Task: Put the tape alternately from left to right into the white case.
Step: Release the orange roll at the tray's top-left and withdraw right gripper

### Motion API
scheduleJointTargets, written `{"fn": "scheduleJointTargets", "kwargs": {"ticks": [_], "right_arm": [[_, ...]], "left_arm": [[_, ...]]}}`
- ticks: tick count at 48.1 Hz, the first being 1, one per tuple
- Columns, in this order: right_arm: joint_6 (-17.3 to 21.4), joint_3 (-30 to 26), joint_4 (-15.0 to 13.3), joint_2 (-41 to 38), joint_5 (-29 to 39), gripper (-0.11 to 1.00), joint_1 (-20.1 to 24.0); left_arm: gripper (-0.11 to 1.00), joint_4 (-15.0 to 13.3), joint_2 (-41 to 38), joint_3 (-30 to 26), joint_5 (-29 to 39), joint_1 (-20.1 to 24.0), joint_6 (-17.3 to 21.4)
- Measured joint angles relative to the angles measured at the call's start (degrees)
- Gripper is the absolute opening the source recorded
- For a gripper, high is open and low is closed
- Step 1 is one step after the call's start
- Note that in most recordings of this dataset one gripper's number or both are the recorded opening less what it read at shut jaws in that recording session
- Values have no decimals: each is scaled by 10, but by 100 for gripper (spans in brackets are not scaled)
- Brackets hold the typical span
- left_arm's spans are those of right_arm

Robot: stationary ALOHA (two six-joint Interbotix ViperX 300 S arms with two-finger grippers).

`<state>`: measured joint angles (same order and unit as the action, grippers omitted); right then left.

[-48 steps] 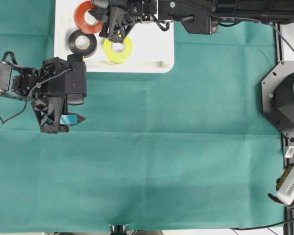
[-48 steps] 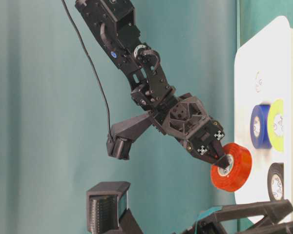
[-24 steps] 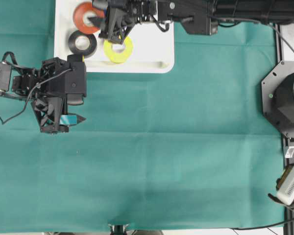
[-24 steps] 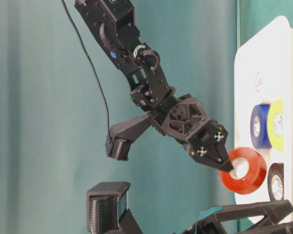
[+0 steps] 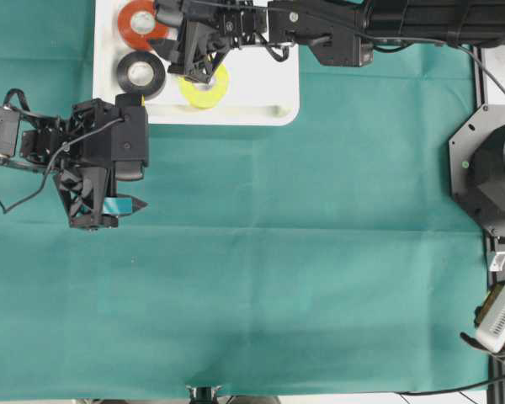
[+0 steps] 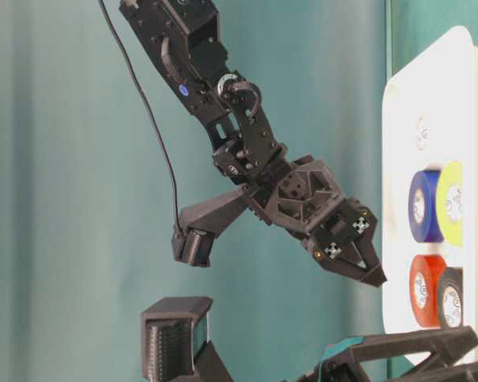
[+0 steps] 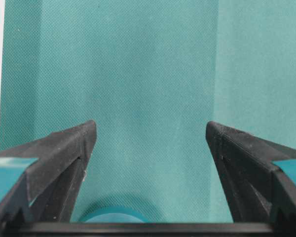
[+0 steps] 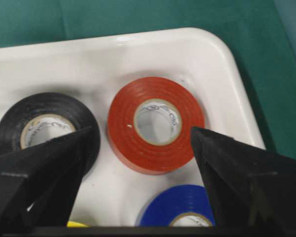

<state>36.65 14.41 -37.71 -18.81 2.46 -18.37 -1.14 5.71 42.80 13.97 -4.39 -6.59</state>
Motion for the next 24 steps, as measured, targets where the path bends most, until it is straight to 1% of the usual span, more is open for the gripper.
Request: {"fn": "scheduleJointTargets", "kwargs": {"ticks": [13, 18, 24], "right_arm": [[0, 4, 0, 0, 0, 91, 8], [1, 20, 0, 6, 0, 91, 23], [1, 47, 0, 27, 0, 90, 53]], "left_arm": [[99, 0, 0, 0, 0, 0, 0], [98, 0, 0, 0, 0, 0, -1], [98, 0, 0, 0, 0, 0, 0]]}}
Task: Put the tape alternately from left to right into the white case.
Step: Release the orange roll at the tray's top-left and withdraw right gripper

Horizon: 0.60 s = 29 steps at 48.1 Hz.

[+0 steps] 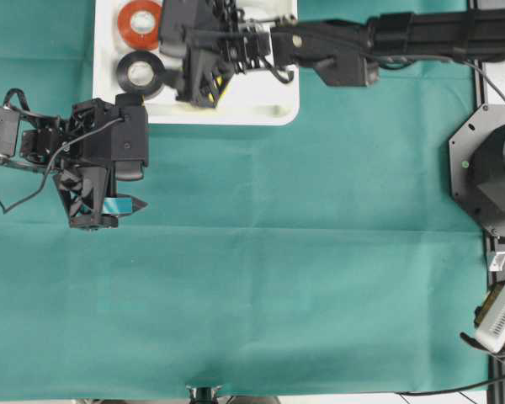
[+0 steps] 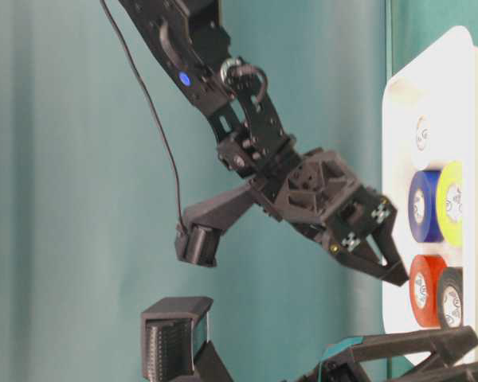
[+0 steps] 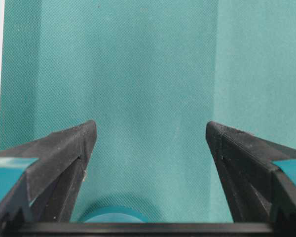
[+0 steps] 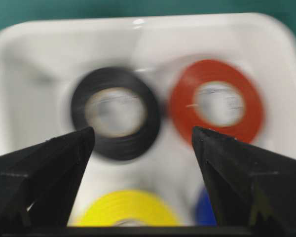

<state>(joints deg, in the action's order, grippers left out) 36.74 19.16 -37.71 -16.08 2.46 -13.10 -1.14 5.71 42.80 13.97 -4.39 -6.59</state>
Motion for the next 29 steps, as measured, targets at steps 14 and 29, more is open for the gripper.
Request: {"fn": "scheduleJointTargets", "kwargs": {"ticks": [14, 29], "right_arm": [[3, 70, 0, 59, 0, 90, 80], [3, 116, 1, 85, 0, 90, 138]], "left_arm": [[98, 0, 0, 1, 0, 0, 0], [99, 0, 0, 1, 0, 0, 0]]}}
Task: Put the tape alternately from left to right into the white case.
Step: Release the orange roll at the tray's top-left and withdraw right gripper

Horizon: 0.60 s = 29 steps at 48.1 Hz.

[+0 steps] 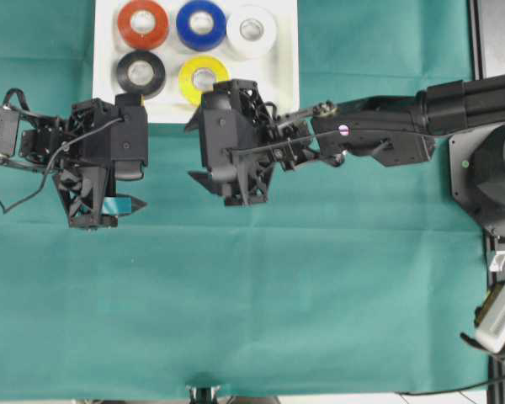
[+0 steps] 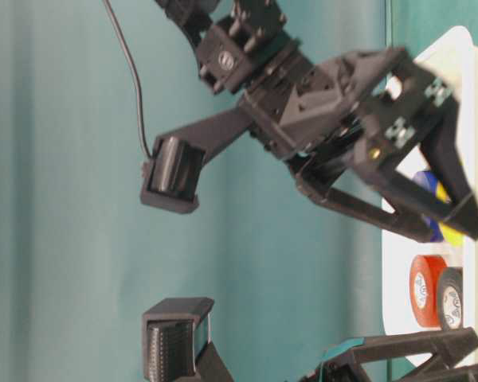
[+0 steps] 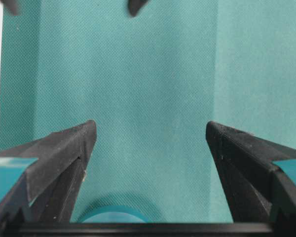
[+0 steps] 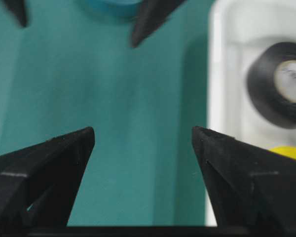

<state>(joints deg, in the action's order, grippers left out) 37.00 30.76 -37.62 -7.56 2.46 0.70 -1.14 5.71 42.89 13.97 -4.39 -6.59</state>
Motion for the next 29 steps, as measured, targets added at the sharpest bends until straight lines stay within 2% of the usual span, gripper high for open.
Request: {"fn": "scheduleJointTargets", "kwargs": {"ticks": [14, 29], "right_arm": [[1, 25, 0, 9, 0, 90, 40], [1, 31, -1, 14, 0, 90, 41]], "left_arm": [[98, 0, 0, 0, 1, -1, 0], [98, 0, 0, 0, 1, -1, 0]]}}
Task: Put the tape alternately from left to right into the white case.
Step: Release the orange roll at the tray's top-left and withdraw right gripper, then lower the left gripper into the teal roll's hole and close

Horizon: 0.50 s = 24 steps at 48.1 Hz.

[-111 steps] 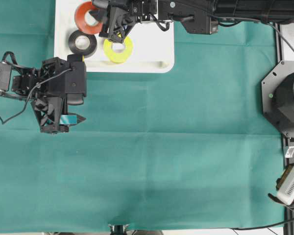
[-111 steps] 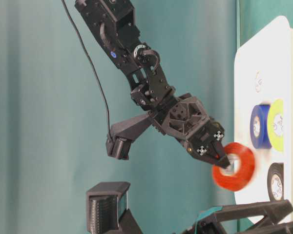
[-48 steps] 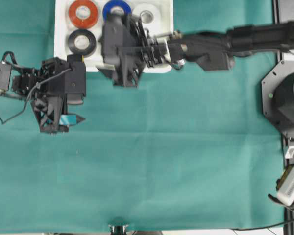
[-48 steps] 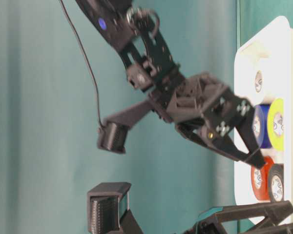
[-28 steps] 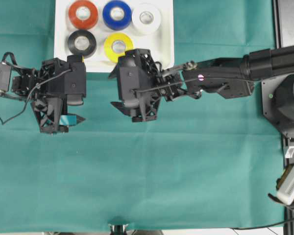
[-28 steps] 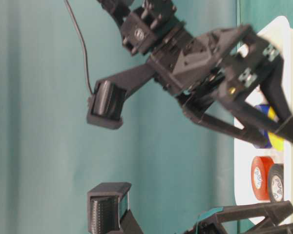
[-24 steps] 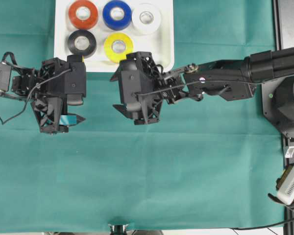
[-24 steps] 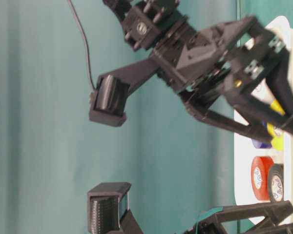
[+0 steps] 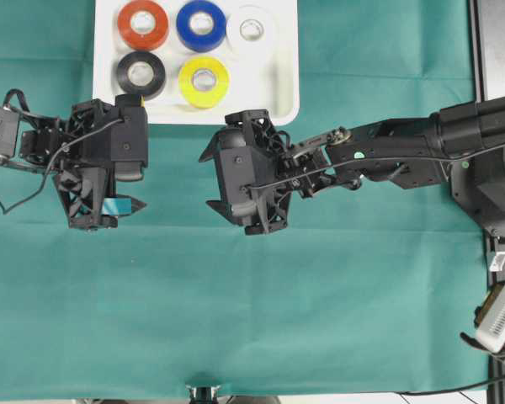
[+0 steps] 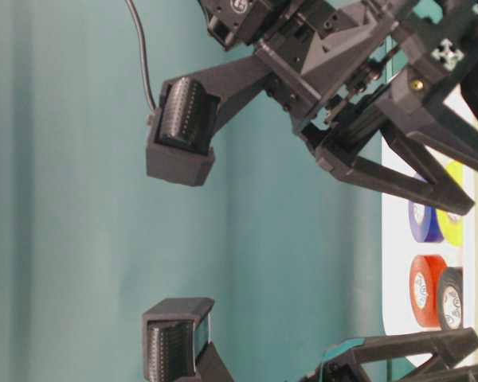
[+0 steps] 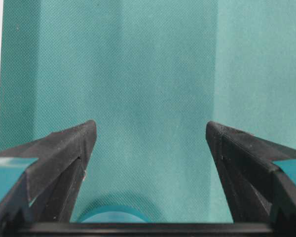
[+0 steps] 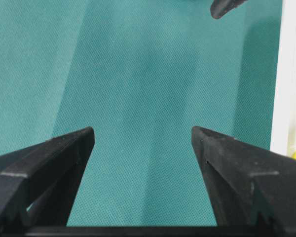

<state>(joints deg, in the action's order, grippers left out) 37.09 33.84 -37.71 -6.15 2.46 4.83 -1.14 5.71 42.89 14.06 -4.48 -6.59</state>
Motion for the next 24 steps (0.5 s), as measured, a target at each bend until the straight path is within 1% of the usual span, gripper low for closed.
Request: {"fn": "scheduleJointTargets", "kwargs": {"ticks": [9, 24], "right_arm": [[0, 0, 0, 1, 1, 90, 0], [0, 2, 0, 1, 1, 90, 1]], "left_arm": [[98, 0, 8, 11, 7, -4, -1], [98, -2, 55, 52, 13, -15, -4]]}}
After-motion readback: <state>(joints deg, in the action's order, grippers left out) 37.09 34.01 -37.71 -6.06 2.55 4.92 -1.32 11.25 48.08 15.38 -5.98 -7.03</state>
